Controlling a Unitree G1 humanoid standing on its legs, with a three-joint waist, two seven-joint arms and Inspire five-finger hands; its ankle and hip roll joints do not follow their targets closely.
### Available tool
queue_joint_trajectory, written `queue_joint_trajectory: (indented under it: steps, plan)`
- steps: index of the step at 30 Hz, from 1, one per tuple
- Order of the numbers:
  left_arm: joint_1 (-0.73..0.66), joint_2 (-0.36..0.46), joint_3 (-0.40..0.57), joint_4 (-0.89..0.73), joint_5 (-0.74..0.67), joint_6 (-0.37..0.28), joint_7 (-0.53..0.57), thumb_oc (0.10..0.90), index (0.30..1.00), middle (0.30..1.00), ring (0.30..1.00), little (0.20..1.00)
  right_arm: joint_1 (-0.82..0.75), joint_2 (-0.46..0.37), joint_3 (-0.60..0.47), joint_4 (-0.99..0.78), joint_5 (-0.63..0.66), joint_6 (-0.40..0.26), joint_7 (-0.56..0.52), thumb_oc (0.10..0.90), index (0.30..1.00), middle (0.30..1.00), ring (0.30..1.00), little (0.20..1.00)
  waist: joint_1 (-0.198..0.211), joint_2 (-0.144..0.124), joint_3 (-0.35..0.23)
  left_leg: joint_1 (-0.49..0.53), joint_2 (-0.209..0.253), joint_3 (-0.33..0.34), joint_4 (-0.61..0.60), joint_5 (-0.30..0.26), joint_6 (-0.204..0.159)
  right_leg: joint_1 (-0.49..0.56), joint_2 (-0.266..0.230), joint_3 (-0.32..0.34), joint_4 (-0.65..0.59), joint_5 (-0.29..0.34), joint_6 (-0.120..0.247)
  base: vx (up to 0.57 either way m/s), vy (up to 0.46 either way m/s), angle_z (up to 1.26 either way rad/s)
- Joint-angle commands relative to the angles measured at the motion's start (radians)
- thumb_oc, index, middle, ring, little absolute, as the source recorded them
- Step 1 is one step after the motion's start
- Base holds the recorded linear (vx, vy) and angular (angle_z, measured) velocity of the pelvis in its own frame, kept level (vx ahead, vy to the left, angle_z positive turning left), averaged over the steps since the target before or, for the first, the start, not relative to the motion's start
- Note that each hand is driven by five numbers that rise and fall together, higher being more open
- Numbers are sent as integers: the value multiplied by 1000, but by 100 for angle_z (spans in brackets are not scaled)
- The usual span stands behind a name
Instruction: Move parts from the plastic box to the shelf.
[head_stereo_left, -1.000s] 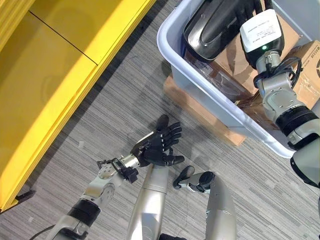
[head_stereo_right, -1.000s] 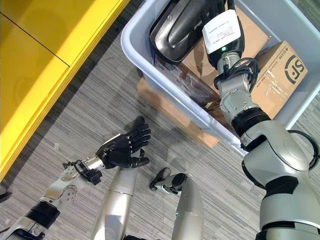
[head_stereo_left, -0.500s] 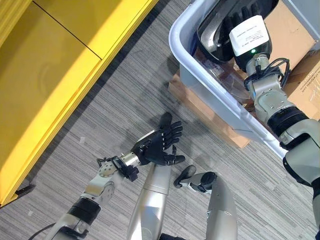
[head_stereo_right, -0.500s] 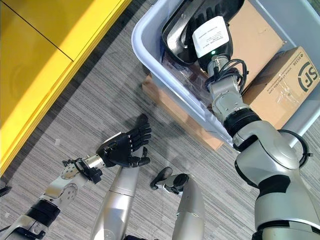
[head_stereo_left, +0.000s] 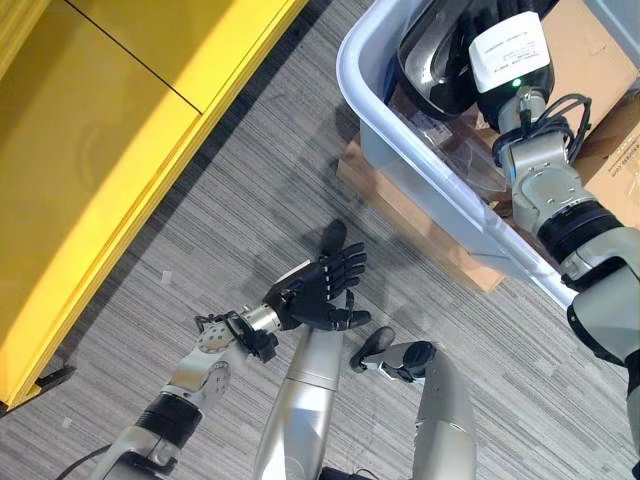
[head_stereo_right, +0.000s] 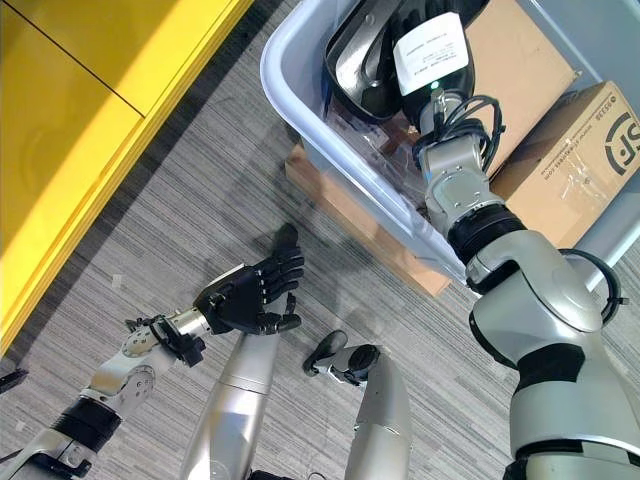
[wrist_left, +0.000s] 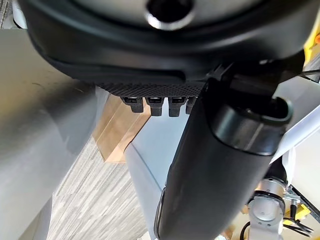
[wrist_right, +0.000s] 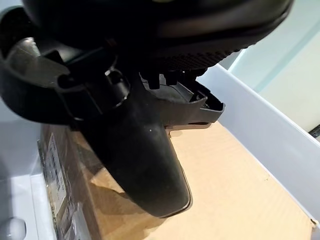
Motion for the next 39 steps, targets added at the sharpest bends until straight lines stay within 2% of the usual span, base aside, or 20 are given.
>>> queue_joint_trajectory:
  steps: [1,5,10,15,18,19,20,21,23,27,30,32,34,39]
  plan:
    - [-8,-86,-39,-83,-14,-25,-62,900,1000,1000,1000,1000,-28,-55,8,61,58,-29,-4,900,1000,1000,1000,1000,35,73,-12,-8,9,68,-87,-11,62,27,59,-35,92,64,-2,0,0,0]
    - [-6,-89,-39,-81,-14,-25,-61,900,1000,1000,1000,1000,-18,-53,-1,60,140,-26,-9,900,1000,1000,1000,1000,33,73,-12,-12,12,67,-92,-7,60,22,60,-35,91,64,-1,0,0,0]
    - [-12,-86,-41,-83,-14,-27,-52,900,1000,1000,1000,1000,-7,-42,-17,61,145,-42,7,900,1000,1000,1000,1000,33,71,-12,-20,12,61,-94,-8,61,12,64,-36,88,67,1,0,0,0]
    - [-15,-91,-39,-83,-34,-13,-59,900,1000,1000,1000,1000,-23,-35,-4,68,75,-46,31,900,1000,1000,1000,1000,34,79,-12,-29,7,60,-85,-10,61,4,61,-32,91,65,0,0,0,0]
    - [-11,-92,-37,-85,-33,-6,-64,900,1000,1000,1000,1000,-18,-39,2,66,78,-47,50,900,1000,1000,1000,1000,34,80,-12,-32,6,59,-86,-10,61,1,61,-32,90,66,1,3,10,0]
    - [-1,-89,-42,-97,-26,-8,-66,900,1000,1000,1000,1000,-11,-39,1,67,108,-43,50,645,643,643,643,643,35,86,-12,-37,7,55,-85,-7,60,-8,59,-30,98,65,-1,7,42,1]
    - [-1,-88,-44,-100,-30,-17,-60,900,1000,1000,1000,1000,-11,-34,1,73,114,-44,60,431,344,344,344,344,36,88,-12,-36,7,56,-86,-7,61,-9,58,-30,97,65,0,2,36,0]
    - [-2,-89,-43,-98,-28,-20,-58,900,1000,1000,1000,1000,-9,-31,3,76,124,-38,57,400,300,300,300,300,36,89,-12,-37,7,56,-84,-9,61,-9,57,-30,96,65,0,-2,17,-4]
    - [-27,-89,-49,-69,0,-23,-70,900,1000,1000,1000,1000,-16,-12,-18,100,215,6,13,400,300,300,300,300,36,91,-12,-40,8,56,-85,-9,61,-10,54,-30,95,67,2,-2,7,-2]
    - [-33,-89,-47,-87,-18,-21,-61,900,1000,1000,1000,1000,-14,-8,-40,112,243,-22,2,400,300,300,300,300,36,98,-12,-44,4,55,-87,-7,61,-13,53,-29,97,66,3,0,0,0]
    - [-36,-90,-51,-94,4,-16,-46,900,1000,1000,1000,1000,-9,-2,-45,114,226,-33,-11,400,300,300,300,300,37,99,-12,-46,4,54,-85,-8,61,-13,53,-29,101,65,2,0,0,0]
    - [-39,-81,-60,-82,55,-38,-34,900,1000,1000,1000,1000,-1,0,-53,111,238,-43,-34,400,300,300,300,300,35,98,-12,-43,5,53,-89,-6,61,-13,55,-28,103,66,4,0,0,0]
    - [-42,-86,-63,-72,40,-67,-29,900,1000,1000,1000,1000,5,12,-56,109,243,-46,-54,400,300,300,300,300,34,100,-12,-36,7,59,-93,-7,61,-8,59,-24,97,63,3,-7,-1,-2]
    - [-71,-98,-56,-60,40,-62,-28,900,1000,1000,1000,1000,49,31,-64,106,189,-71,-84,400,300,300,300,300,26,102,-12,-30,8,65,-93,-10,61,-7,56,-19,88,66,8,-13,-5,-2]
